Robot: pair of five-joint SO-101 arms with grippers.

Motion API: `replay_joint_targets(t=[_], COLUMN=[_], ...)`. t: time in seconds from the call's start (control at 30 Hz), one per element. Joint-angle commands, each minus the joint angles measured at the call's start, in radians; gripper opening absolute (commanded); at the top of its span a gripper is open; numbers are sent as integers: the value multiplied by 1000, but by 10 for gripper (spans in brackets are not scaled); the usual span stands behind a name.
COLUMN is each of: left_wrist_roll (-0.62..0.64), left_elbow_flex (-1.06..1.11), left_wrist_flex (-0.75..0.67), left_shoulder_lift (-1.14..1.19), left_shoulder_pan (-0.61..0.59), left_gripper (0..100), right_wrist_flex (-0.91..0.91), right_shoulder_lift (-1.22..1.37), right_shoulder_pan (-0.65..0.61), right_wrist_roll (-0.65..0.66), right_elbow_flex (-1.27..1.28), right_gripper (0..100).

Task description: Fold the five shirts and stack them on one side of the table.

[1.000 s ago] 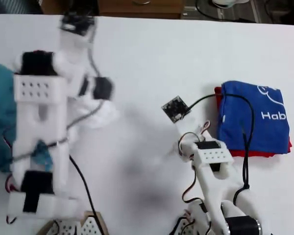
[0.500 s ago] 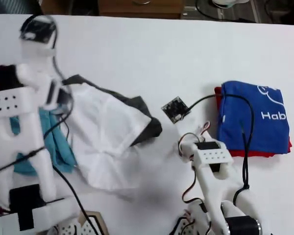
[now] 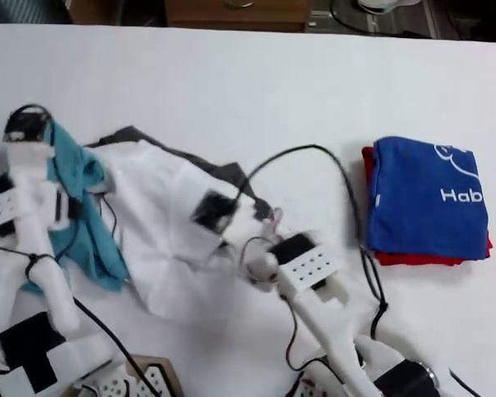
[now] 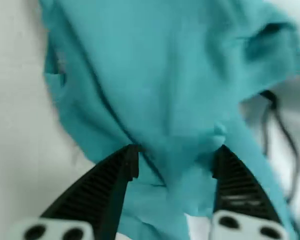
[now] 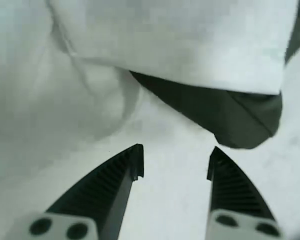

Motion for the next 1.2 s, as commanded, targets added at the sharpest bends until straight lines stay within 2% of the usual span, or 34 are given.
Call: replay_joint_targets(t=[0.0,0.13,0.23,0.33,0.5,0.63,0.77,0.93,1.03,1.17], left_wrist_roll=[-55,-187,-227,-184,-17,48,12,-112,-117,-71], left_elbow_flex=[39,116,105,-7,-320,-516,-602,-699,-733,-799], left_wrist_flex=[-110,-207,-279,-338,-356,-333,-176,115,273,494], left_shoulder_lift=[-37,25,123,201,287,325,330,336,330,328], left_shoulder_pan=[-83,-138,-210,-350,-612,-729,-727,-651,-591,-503], left_gripper=[164,20,25,25,26,26,43,198,257,260], right_wrist_flex=[16,16,18,18,10,-1,-5,-68,-82,-87], right_shoulder_lift=[-33,-33,-33,-33,-33,-33,-31,-31,-30,5], right_shoulder_pan=[-38,-38,-38,-36,-36,-36,-39,-56,-113,-170], right_wrist_roll=[-8,-8,-8,-8,-8,-9,-9,-100,-106,-107], right_elbow_flex=[-75,-89,-87,-84,-84,-87,-91,-91,-115,-193], right_gripper=[214,213,213,213,213,213,214,249,313,334])
